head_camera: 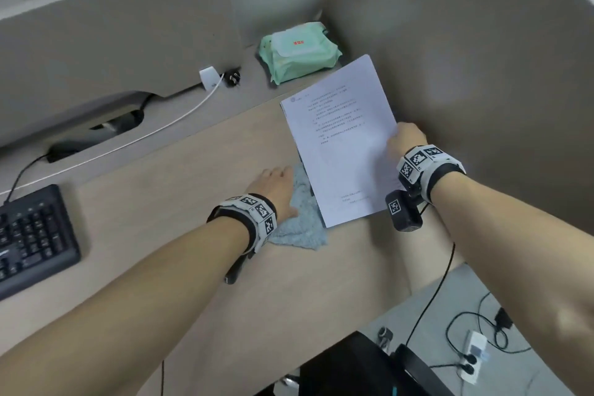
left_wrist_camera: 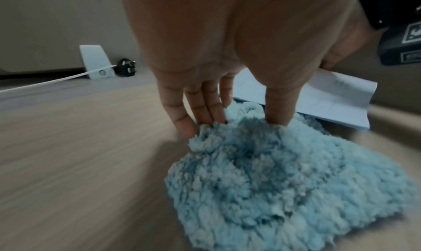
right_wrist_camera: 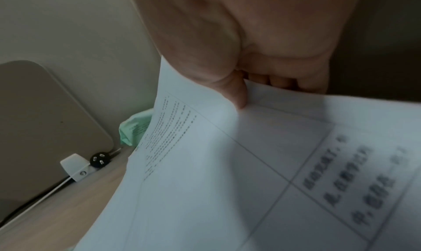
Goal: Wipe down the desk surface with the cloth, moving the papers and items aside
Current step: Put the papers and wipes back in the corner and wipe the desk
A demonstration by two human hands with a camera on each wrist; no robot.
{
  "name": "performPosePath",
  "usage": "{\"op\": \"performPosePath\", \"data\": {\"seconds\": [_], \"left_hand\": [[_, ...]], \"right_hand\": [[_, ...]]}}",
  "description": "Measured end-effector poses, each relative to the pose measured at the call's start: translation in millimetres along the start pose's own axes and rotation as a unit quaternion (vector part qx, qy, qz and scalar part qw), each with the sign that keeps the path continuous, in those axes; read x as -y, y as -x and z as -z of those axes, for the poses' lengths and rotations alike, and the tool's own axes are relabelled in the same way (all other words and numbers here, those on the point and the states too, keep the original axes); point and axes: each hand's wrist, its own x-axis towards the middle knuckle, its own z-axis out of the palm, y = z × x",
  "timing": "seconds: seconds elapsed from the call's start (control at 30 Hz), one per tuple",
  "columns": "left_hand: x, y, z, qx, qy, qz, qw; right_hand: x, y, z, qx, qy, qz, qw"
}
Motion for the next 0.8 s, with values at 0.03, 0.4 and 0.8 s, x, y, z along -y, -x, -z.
{"op": "performPosePath", "data": {"seconds": [0.03,0.4,0.8], "left_hand": [[2.1,-0.7,0.2,0.008,0.012,0.008,1.0],[102.3,8.1,23.5,0.001,0.016,0.132,0.991],[106.3,8.8,12.9,-0.027,0.035,0.124,0.991]], "right_hand": [[-0.3,-3.8,-1.4,-0.001,0.005,0.002,1.0],[15.7,-17.6,-14.4,-0.027,0.062,-0.007,0.998],[50.3,19.8,-27.2,-0.086,0.135,0.104,0.982]]}}
